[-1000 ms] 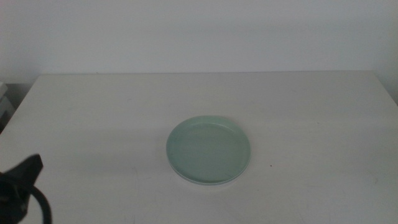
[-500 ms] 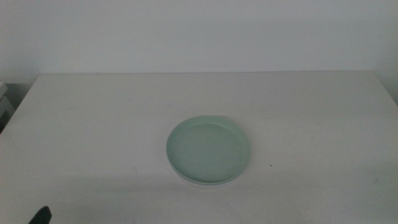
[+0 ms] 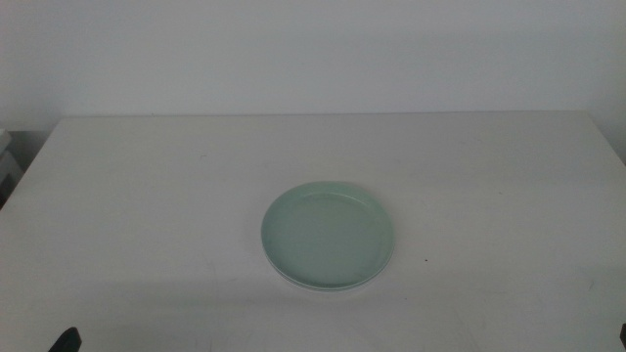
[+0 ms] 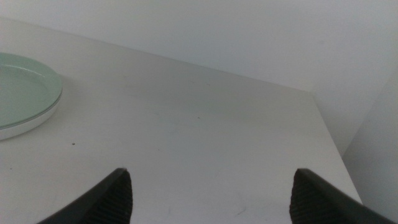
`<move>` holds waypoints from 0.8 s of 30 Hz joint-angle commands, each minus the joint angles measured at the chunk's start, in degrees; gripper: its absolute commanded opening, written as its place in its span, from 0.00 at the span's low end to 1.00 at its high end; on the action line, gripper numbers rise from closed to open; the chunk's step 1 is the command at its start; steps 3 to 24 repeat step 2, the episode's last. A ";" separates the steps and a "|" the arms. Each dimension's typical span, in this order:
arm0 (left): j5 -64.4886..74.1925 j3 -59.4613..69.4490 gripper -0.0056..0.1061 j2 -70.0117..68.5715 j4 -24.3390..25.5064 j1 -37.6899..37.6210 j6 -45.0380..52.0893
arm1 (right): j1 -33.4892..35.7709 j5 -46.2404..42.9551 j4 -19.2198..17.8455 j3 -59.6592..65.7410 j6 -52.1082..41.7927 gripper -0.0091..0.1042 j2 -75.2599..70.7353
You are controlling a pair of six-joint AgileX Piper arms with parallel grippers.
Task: Stack the three bowls on top of each other.
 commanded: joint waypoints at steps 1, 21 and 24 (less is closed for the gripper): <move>-3.88 -0.14 0.86 -0.84 -0.21 0.06 -0.44 | -0.44 -4.30 0.07 -0.37 -0.51 0.65 -1.53; -3.88 -0.14 0.86 -0.84 -0.21 0.06 -0.44 | -0.44 -4.30 0.07 -0.37 -0.51 0.65 -1.53; -3.88 -0.14 0.86 -0.84 -0.21 0.06 -0.44 | -0.44 -4.30 0.07 -0.37 -0.51 0.65 -1.53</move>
